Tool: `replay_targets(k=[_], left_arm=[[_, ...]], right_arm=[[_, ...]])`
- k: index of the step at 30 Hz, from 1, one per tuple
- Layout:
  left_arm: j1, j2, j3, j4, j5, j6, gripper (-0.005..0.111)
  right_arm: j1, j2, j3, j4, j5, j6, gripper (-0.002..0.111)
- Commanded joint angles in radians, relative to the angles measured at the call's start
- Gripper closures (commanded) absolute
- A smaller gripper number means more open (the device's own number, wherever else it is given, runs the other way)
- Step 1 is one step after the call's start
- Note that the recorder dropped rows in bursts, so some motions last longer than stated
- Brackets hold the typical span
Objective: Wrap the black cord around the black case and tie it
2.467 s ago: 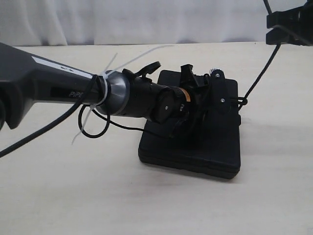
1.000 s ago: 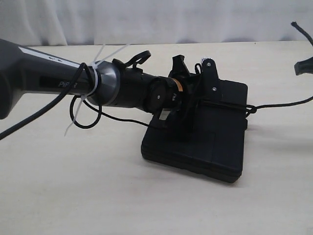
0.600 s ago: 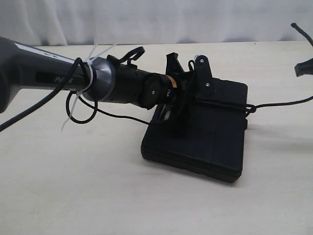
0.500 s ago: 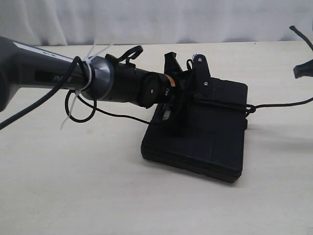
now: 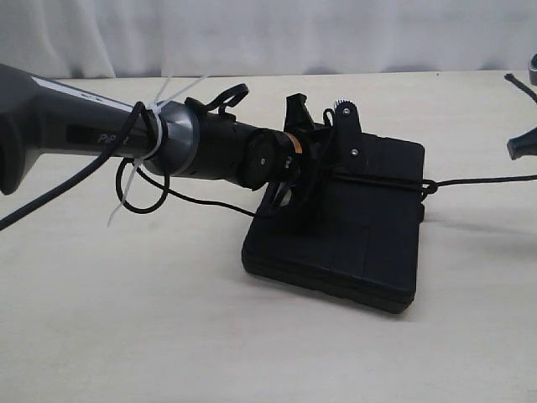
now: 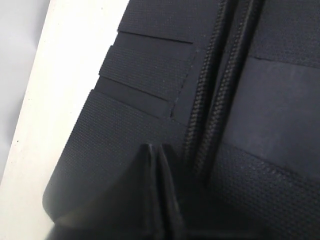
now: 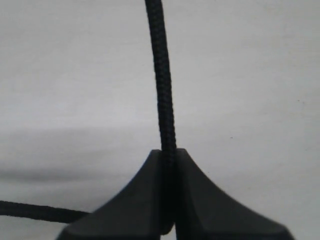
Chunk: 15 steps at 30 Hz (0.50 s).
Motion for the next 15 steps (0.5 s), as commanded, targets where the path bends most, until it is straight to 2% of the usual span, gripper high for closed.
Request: replay_targets(k=[1, 9, 15], left_arm=[[0.003, 0.007, 0.0, -0.002, 0.012, 0.003, 0.107], [0.003, 0.007, 0.0, -0.002, 0.007, 0.002, 0.107], [0.003, 0.007, 0.0, -0.002, 0.005, 0.002, 0.107]], right_arm=[[-0.025, 0.013, 0.005, -0.144, 0.014, 0.109, 0.104], [-0.175, 0.071, 0.005, -0.067, 0.025, 0.136, 0.104], [-0.155, 0.084, 0.005, -0.057, -0.005, 0.114, 0.104]])
